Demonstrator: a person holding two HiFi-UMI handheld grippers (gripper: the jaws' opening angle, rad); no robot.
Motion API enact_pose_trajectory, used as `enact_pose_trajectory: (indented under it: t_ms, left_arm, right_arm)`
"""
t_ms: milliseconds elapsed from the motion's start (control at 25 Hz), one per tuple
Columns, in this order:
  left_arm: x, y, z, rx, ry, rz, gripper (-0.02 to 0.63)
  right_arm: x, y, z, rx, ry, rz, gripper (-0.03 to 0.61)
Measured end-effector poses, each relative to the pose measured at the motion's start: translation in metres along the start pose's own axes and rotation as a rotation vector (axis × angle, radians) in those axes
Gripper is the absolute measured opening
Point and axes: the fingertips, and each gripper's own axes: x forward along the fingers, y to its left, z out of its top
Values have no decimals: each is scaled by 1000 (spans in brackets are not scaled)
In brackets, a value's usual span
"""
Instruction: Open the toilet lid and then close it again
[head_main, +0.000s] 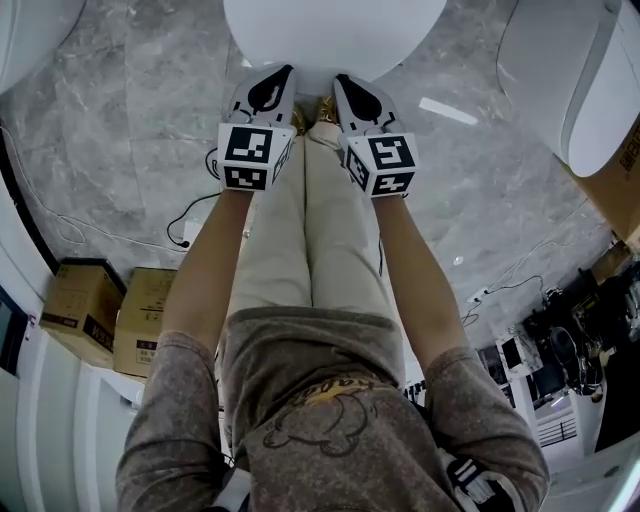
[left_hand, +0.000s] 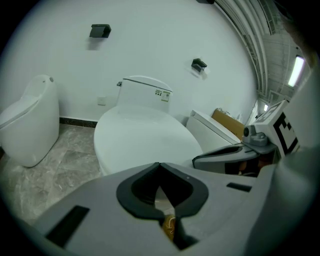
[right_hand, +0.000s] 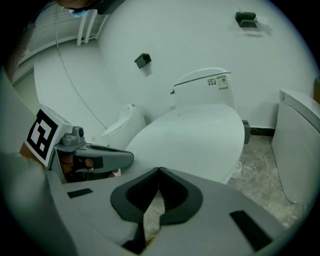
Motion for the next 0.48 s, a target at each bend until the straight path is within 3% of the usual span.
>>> enact_pose_trajectory:
  t_ms: [320, 480]
  left_arm:
    - [24, 11, -34, -15, 77, -4, 8]
    - [27, 10, -36, -7, 73, -14, 8]
  right_arm:
    - [24, -9, -33, -24, 49, 6, 26]
    - [25, -11, -35, -23, 34, 18, 26]
